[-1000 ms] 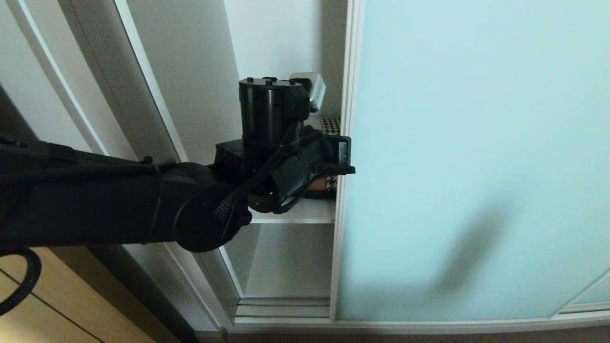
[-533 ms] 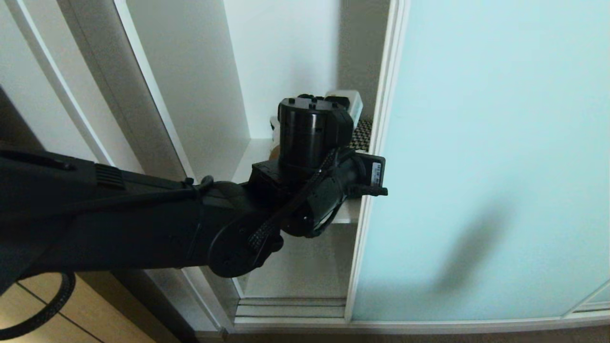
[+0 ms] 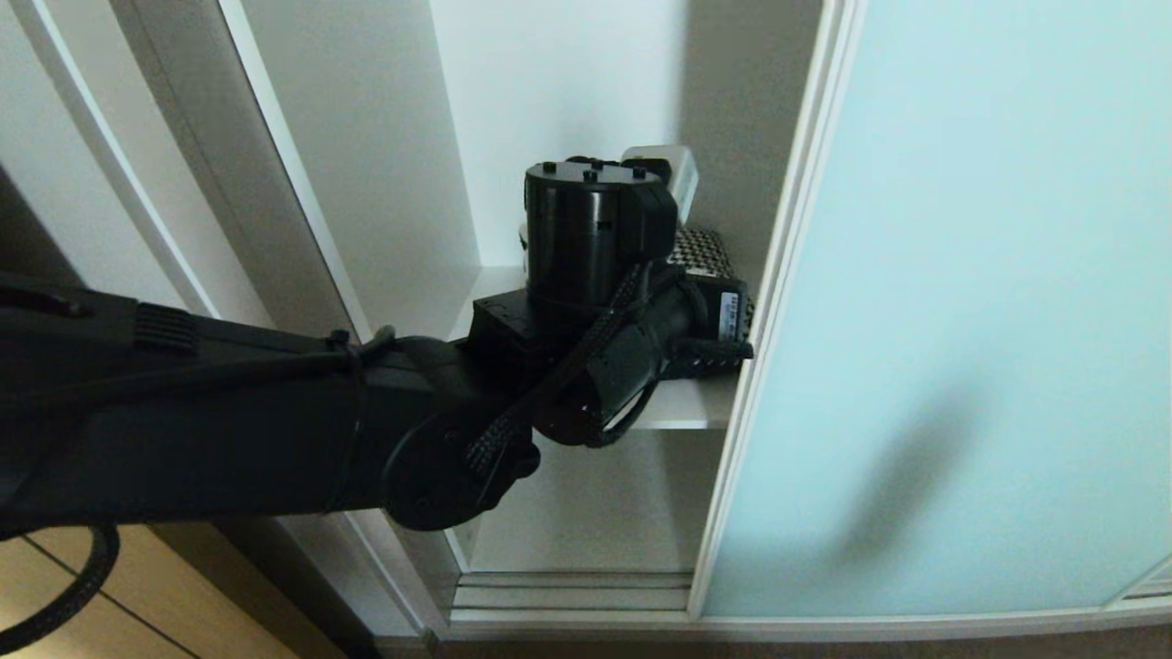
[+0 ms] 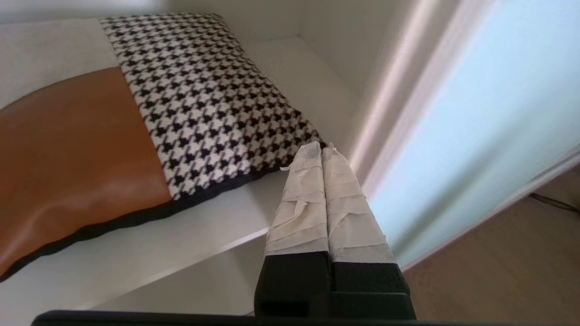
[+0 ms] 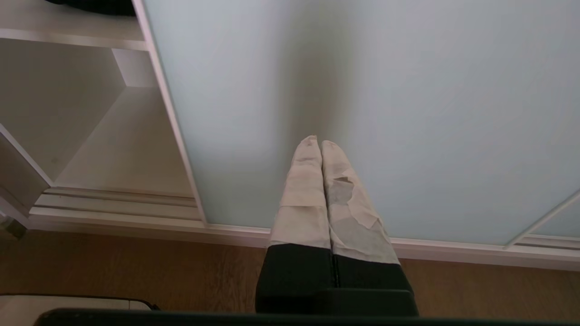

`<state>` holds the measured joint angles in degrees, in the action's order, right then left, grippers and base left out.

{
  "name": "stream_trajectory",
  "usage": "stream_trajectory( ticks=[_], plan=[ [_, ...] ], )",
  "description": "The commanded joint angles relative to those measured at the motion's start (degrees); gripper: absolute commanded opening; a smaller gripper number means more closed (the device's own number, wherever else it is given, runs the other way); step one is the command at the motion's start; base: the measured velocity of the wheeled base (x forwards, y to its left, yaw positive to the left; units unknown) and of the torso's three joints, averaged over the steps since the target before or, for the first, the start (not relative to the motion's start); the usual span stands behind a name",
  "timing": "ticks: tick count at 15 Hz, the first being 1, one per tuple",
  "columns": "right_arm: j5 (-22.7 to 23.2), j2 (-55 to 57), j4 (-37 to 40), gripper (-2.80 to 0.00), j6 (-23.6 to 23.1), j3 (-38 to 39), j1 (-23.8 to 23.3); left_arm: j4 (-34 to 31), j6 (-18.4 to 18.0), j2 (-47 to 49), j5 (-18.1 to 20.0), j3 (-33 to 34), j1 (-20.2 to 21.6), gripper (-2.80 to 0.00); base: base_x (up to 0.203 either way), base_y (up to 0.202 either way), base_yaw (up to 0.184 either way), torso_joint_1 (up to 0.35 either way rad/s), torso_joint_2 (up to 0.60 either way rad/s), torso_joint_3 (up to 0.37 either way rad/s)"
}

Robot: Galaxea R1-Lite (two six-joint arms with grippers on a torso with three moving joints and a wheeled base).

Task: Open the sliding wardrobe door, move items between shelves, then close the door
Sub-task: Open the door

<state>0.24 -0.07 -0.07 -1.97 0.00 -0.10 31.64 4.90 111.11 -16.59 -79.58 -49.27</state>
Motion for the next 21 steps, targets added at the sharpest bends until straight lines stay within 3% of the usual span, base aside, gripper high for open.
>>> stream_trajectory(
  ticks=[1, 10, 21],
  plan=[
    [0.0, 0.0, 0.0, -2.8, 0.0, 0.0, 0.0, 0.4, 0.0, 3.2, -0.3, -2.6, 0.0, -2.8, 0.0, 0.0, 0.0, 0.0, 0.0, 0.0],
    [0.0, 0.0, 0.0, -2.8, 0.0, 0.0, 0.0, 1.8, -1.3, 16.8, -2.2, -16.4, -1.2, -2.8, 0.0, 0.0, 0.0, 0.0, 0.0, 0.0],
    [0.0, 0.0, 0.0, -2.8, 0.0, 0.0, 0.0, 3.2, -6.0, 24.9, -2.3, -25.0, -5.1, -2.8, 0.0, 0.0, 0.0, 0.0, 0.0, 0.0]
  ],
)
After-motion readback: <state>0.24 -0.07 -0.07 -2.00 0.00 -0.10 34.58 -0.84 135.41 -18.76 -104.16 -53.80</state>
